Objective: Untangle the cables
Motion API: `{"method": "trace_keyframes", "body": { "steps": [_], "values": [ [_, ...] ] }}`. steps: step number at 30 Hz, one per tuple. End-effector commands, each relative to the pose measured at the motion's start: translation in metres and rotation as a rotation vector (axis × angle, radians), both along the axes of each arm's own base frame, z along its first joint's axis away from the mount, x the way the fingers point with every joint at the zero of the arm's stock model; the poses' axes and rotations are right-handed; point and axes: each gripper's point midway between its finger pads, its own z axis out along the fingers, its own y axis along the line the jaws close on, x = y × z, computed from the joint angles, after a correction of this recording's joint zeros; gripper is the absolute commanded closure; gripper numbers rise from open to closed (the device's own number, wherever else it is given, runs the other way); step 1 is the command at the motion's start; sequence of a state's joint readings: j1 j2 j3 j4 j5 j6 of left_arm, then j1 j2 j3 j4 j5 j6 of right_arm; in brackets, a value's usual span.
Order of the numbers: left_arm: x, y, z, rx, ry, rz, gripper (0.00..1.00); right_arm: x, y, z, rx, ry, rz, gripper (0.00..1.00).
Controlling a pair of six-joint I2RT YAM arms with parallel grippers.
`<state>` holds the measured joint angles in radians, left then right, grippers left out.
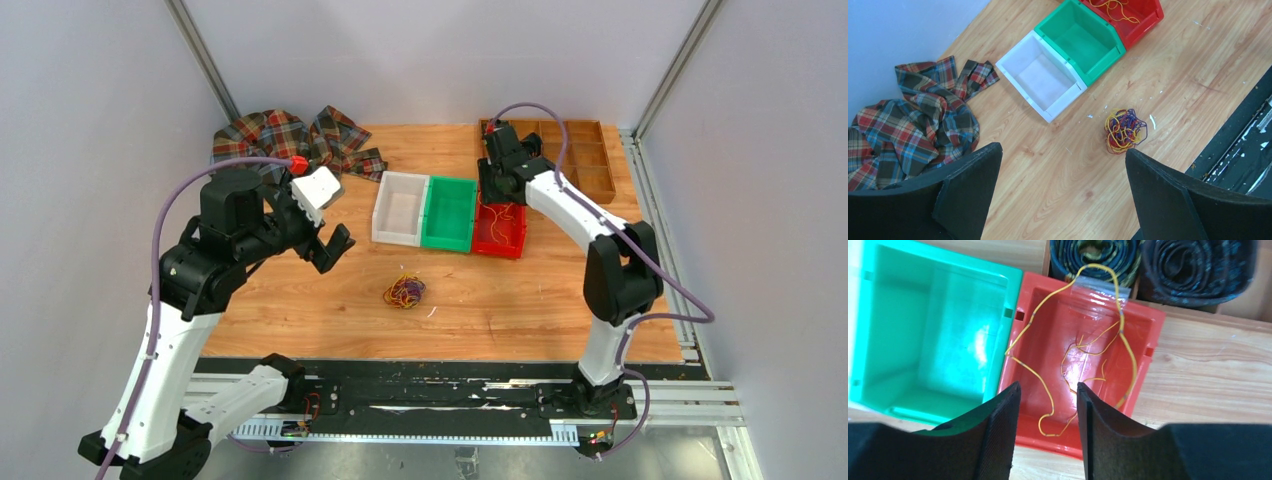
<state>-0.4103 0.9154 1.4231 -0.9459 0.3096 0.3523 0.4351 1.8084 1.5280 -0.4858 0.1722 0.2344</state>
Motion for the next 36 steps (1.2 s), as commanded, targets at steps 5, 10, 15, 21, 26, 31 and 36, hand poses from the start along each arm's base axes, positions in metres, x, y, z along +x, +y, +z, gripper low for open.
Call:
{"method": "trace_keyframes", "body": {
  "steps": [5, 10, 15, 21, 26, 31, 36],
  "values": [
    [-0.006, 0.002, 0.011, 0.011, -0.046, -0.021, 0.02, -0.011, -0.009, -0.082, -0.054, 0.201, -0.035, 0.80],
    [-0.006, 0.003, 0.007, 0.023, -0.049, -0.026, 0.02, -0.015, -0.012, -0.078, -0.048, 0.195, -0.053, 0.85],
    [-0.006, 0.003, 0.005, 0.035, -0.054, -0.035, 0.02, -0.010, -0.008, -0.020, -0.013, 0.108, -0.016, 0.55],
    [-0.010, 0.004, 0.008, 0.053, -0.077, -0.057, 0.02, -0.019, -0.006, 0.029, 0.027, 0.039, 0.033, 0.33],
    [-0.011, 0.003, 0.008, 0.054, -0.072, -0.064, 0.02, -0.010, -0.024, 0.036, 0.034, 0.007, -0.005, 0.30],
    [-0.013, 0.003, 0.006, 0.052, -0.069, -0.068, 0.02, 0.009, -0.062, 0.017, -0.036, 0.020, -0.091, 0.35],
    [-0.014, 0.004, 0.006, 0.054, -0.069, -0.067, 0.02, 0.022, -0.066, -0.003, -0.013, 0.047, -0.094, 0.49]
  ]
}}
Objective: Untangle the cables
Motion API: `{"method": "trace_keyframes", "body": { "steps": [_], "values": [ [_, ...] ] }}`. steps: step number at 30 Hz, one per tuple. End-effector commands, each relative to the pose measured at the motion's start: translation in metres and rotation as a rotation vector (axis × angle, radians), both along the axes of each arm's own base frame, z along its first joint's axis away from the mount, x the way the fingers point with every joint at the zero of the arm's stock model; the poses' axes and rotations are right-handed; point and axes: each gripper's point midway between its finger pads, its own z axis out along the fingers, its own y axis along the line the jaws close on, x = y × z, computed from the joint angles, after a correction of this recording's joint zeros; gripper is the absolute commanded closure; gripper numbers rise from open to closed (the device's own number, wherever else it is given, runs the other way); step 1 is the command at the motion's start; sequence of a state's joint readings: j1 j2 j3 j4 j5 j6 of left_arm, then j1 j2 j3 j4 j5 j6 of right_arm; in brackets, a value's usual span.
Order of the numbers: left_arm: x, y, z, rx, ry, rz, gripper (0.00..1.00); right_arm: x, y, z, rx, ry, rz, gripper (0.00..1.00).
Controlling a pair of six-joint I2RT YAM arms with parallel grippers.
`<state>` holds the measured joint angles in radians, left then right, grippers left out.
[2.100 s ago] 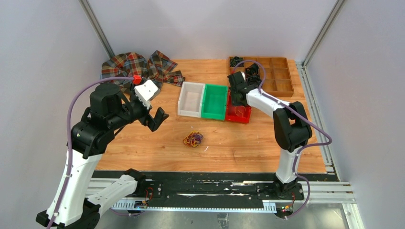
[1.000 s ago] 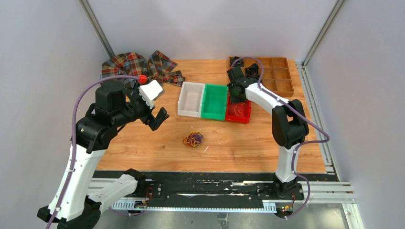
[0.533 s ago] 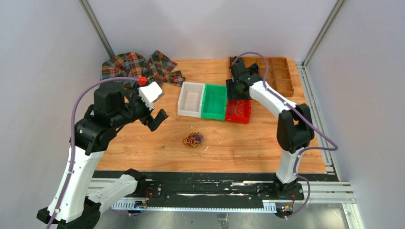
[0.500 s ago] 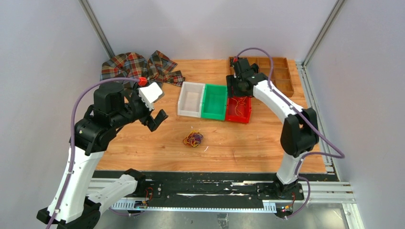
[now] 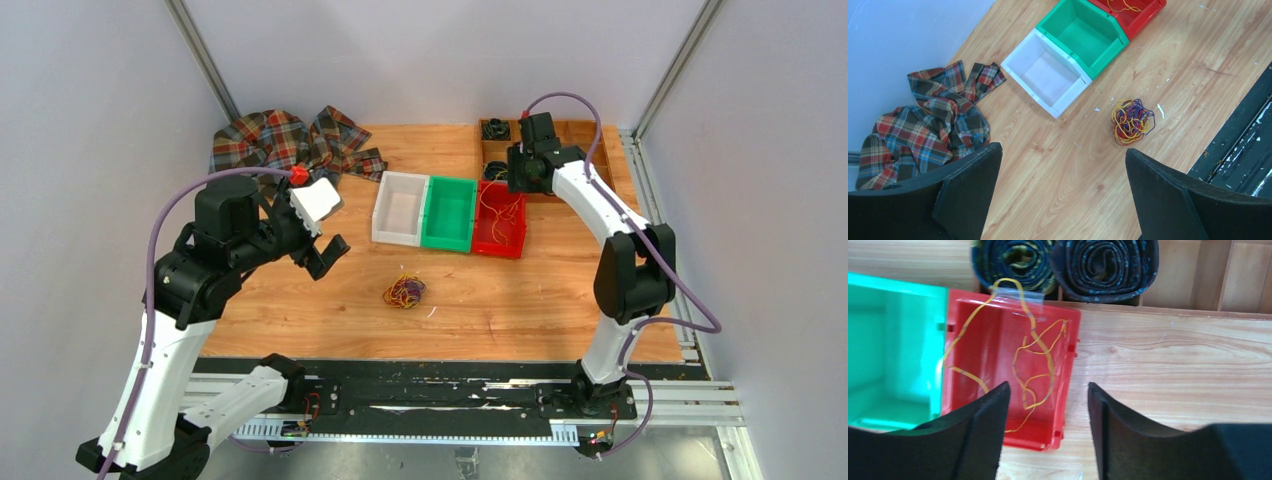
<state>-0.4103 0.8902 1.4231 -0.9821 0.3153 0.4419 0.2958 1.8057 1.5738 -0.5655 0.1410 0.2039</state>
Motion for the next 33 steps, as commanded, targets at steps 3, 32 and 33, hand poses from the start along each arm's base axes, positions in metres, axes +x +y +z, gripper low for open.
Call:
{"method": "trace_keyframes", "body": {
  "steps": [3, 32, 33],
  "values": [
    [-0.005, -0.001, 0.007, -0.005, -0.028, -0.022, 0.01, 0.014, 0.000, -0.019, 0.023, 0.013, 0.024, 0.60],
    [-0.006, -0.001, 0.002, 0.005, -0.023, -0.030, 0.00, -0.007, 0.031, -0.082, -0.064, 0.124, 0.021, 0.71],
    [-0.006, -0.001, 0.000, 0.008, -0.022, -0.031, 0.01, -0.005, 0.030, -0.075, -0.065, 0.122, 0.006, 0.64]
  ]
}}
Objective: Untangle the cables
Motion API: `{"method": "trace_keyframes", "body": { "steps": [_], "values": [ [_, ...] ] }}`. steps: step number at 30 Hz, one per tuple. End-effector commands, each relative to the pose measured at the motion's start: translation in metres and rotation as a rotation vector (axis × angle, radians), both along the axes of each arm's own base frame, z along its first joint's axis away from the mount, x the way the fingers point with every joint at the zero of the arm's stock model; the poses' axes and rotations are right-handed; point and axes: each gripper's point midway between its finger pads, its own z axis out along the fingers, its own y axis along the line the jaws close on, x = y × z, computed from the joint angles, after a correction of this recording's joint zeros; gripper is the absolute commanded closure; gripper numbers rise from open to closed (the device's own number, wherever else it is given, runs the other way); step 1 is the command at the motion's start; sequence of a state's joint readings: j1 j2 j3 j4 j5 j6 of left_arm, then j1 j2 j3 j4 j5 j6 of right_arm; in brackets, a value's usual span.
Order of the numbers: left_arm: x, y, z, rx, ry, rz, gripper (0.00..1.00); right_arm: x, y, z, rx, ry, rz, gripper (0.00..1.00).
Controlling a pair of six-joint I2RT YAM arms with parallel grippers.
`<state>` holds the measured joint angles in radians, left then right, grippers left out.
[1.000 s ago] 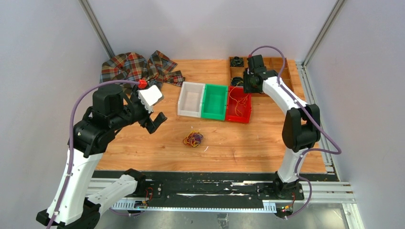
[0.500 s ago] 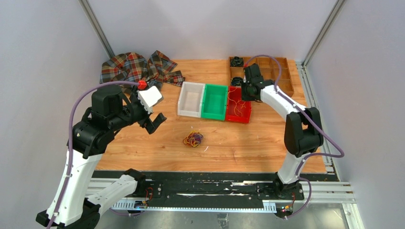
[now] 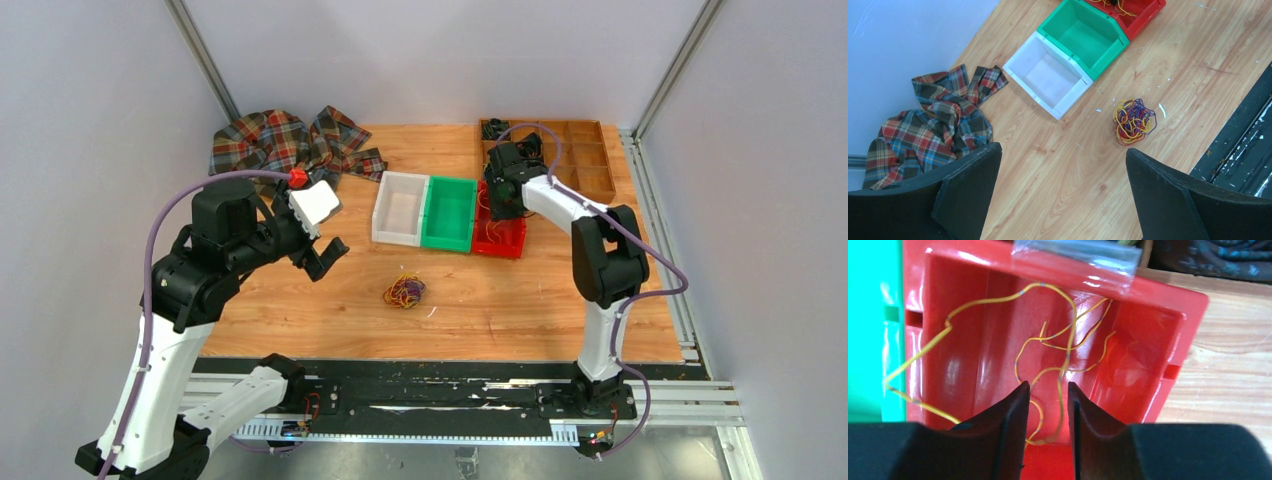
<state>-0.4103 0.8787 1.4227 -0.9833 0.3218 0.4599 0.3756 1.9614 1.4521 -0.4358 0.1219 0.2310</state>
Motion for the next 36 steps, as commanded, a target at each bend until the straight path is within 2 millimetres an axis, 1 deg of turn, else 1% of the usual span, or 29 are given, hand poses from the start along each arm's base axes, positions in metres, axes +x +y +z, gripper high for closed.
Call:
{"method": "trace_keyframes", "body": {
  "steps": [1, 4, 7, 8, 10, 13, 15, 19, 20, 22, 24, 26, 27, 29, 30, 33, 34, 35, 36],
  "values": [
    [-0.003, -0.002, -0.004, 0.004, 0.002, -0.018, 0.02, 0.011, -0.009, 0.031, -0.049, -0.034, -0.065, 0.59],
    [-0.003, -0.003, -0.008, 0.002, 0.018, -0.017, 0.02, 0.011, -0.012, 0.053, -0.051, -0.079, -0.063, 0.45],
    [-0.003, -0.003, -0.009, 0.001, 0.024, -0.016, 0.02, 0.006, -0.017, 0.071, -0.062, -0.101, -0.054, 0.37],
    [-0.002, -0.003, -0.011, 0.004, 0.028, -0.013, 0.02, 0.003, -0.019, 0.076, -0.066, -0.105, -0.055, 0.35],
    [-0.001, -0.002, -0.011, 0.007, 0.029, -0.011, 0.02, -0.002, -0.023, 0.084, -0.073, -0.118, -0.057, 0.34],
    [-0.002, -0.003, -0.008, 0.002, 0.023, -0.013, 0.02, -0.008, -0.022, 0.086, -0.061, -0.114, -0.037, 0.35],
    [-0.003, -0.003, -0.007, 0.000, 0.020, -0.014, 0.02, -0.012, -0.015, 0.085, -0.021, -0.099, -0.017, 0.38],
    [-0.004, -0.003, -0.008, -0.001, 0.025, -0.016, 0.02, -0.022, 0.016, 0.075, 0.108, -0.089, 0.067, 0.43],
    [-0.004, -0.003, -0.008, -0.001, 0.025, -0.016, 0.02, -0.024, 0.021, 0.070, 0.117, -0.083, 0.082, 0.44],
    [-0.005, -0.002, -0.009, 0.000, 0.028, -0.015, 0.01, -0.025, 0.023, 0.057, 0.115, -0.056, 0.088, 0.49],
    [-0.005, -0.003, -0.013, 0.003, 0.035, -0.018, 0.01, -0.024, 0.021, 0.046, 0.093, -0.033, 0.079, 0.57],
    [-0.006, -0.003, -0.020, 0.011, 0.046, -0.024, 0.01, -0.023, 0.020, 0.039, 0.080, -0.021, 0.071, 0.66],
    [-0.006, -0.003, -0.025, 0.018, 0.056, -0.029, 0.02, -0.022, 0.019, 0.040, 0.079, -0.023, 0.060, 0.68],
    [-0.005, -0.004, -0.040, 0.038, 0.086, -0.040, 0.02, -0.023, 0.022, 0.050, 0.095, -0.048, 0.052, 0.70],
    [-0.003, -0.005, -0.048, 0.049, 0.102, -0.040, 0.02, -0.024, 0.025, 0.062, 0.101, -0.087, 0.055, 0.68],
    [0.009, -0.003, -0.075, 0.084, 0.155, 0.002, 0.02, -0.032, 0.037, 0.095, 0.078, -0.200, 0.089, 0.51],
    [0.012, -0.002, -0.084, 0.098, 0.174, 0.013, 0.02, -0.037, 0.042, 0.104, 0.069, -0.234, 0.102, 0.47],
    [0.015, -0.002, -0.091, 0.108, 0.188, 0.020, 0.02, -0.044, 0.048, 0.109, 0.067, -0.265, 0.119, 0.43],
    [0.017, -0.002, -0.097, 0.114, 0.201, 0.024, 0.02, -0.053, 0.058, 0.116, 0.081, -0.296, 0.152, 0.40]
  ]
}}
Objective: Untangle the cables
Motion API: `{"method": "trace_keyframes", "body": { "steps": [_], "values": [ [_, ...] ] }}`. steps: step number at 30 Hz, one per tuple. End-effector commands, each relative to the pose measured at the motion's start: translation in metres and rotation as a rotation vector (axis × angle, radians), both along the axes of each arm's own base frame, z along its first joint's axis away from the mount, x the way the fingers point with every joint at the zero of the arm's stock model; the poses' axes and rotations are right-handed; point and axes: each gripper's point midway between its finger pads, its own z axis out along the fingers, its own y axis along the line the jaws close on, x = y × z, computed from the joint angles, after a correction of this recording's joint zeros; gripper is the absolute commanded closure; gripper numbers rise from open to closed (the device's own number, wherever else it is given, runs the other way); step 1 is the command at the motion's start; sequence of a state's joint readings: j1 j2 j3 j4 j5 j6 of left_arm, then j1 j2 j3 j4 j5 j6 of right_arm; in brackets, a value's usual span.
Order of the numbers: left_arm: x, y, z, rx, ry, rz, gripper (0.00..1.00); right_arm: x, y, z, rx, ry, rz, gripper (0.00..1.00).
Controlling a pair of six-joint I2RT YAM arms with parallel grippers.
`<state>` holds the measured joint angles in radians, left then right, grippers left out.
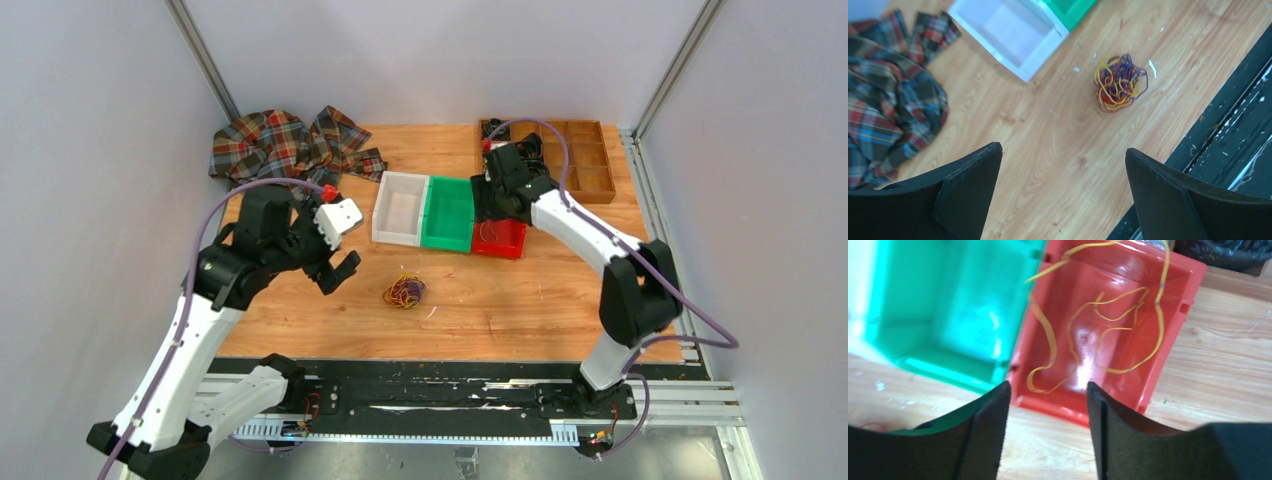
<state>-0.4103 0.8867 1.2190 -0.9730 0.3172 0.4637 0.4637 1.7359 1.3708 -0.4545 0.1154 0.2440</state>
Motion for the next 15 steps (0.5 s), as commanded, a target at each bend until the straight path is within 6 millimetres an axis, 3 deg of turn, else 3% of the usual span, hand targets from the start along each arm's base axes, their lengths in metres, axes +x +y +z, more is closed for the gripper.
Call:
{"method": "trace_keyframes", "body": {
  "steps": [1, 4, 9, 15],
  "values": [
    [0.016, -0.002, -0.023, 0.033, 0.031, 0.025, 0.02, -0.028, 0.040, 0.054, 0.030, -0.213, 0.107, 0.38],
    [0.020, -0.007, -0.037, 0.029, 0.056, 0.019, 0.02, -0.064, 0.083, 0.051, 0.084, -0.242, 0.280, 0.34],
    [0.034, -0.009, -0.050, 0.007, 0.052, 0.034, 0.02, -0.113, 0.146, 0.026, 0.252, -0.250, 0.593, 0.37],
    [0.045, 0.009, -0.060, -0.033, 0.080, 0.058, 0.02, -0.138, 0.180, -0.017, 0.296, -0.149, 0.826, 0.41]
  ]
}}
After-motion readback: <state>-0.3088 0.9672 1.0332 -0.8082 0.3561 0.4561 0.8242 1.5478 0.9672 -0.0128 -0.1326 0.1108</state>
